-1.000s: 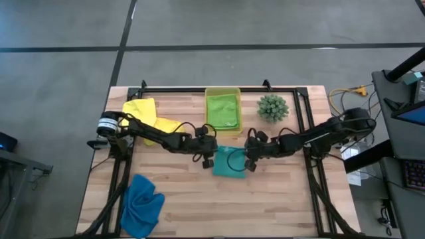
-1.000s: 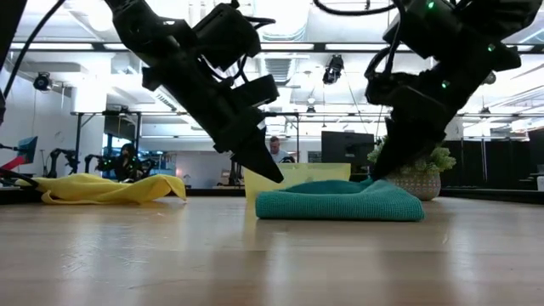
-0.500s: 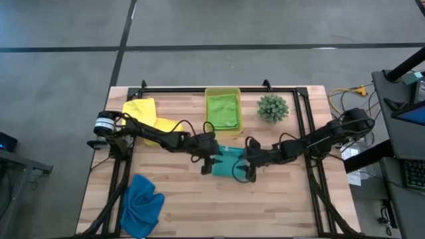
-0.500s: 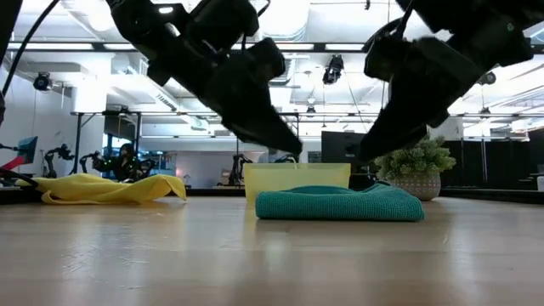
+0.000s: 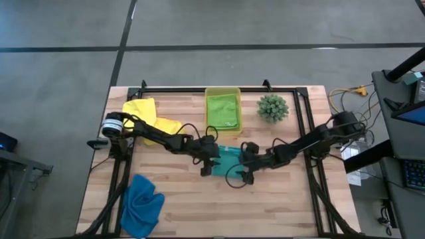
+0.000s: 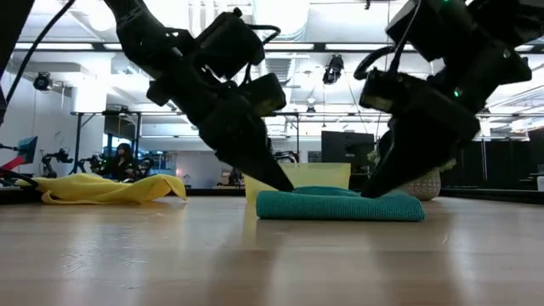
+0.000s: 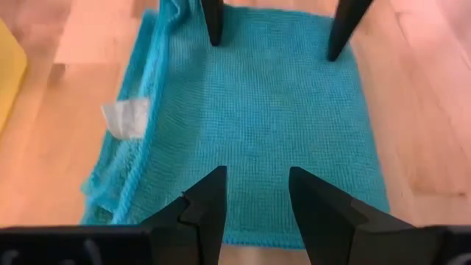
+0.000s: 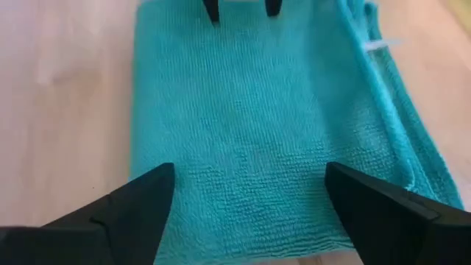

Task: Fold microfiber towels
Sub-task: Put the light blue microfiber cloth into the yellow bin

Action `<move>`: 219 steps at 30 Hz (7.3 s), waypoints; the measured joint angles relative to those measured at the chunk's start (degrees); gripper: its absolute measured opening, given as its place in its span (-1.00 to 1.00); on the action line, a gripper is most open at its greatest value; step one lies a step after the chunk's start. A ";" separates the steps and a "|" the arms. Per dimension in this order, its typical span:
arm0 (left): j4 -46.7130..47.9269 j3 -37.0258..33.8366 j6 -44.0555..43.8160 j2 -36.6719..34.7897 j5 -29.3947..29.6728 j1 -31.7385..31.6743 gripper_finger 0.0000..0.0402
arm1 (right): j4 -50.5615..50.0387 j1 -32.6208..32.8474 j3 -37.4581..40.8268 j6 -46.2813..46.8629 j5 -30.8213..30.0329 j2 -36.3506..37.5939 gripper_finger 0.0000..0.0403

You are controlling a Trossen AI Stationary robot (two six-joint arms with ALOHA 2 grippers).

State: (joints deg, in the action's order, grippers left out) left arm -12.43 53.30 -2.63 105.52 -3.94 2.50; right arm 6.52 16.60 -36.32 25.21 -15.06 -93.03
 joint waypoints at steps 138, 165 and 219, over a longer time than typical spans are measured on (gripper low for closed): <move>0.52 5.18 -22.45 12.41 -5.03 -5.03 -1.00 | -24.98 18.92 -20.44 8.82 -20.45 -10.19 -0.81; 0.48 5.20 -22.47 12.41 -6.10 -5.03 -1.00 | -19.59 16.85 -17.39 -8.06 -6.59 -10.99 -0.08; 0.41 5.18 -22.56 12.41 -6.34 -5.01 -1.00 | -17.13 7.49 -24.75 -14.97 1.72 -15.56 -0.15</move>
State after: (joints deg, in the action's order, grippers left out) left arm -12.01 58.48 -25.19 117.93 -10.28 -2.50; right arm -10.61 24.09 -61.07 10.24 -13.34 -108.60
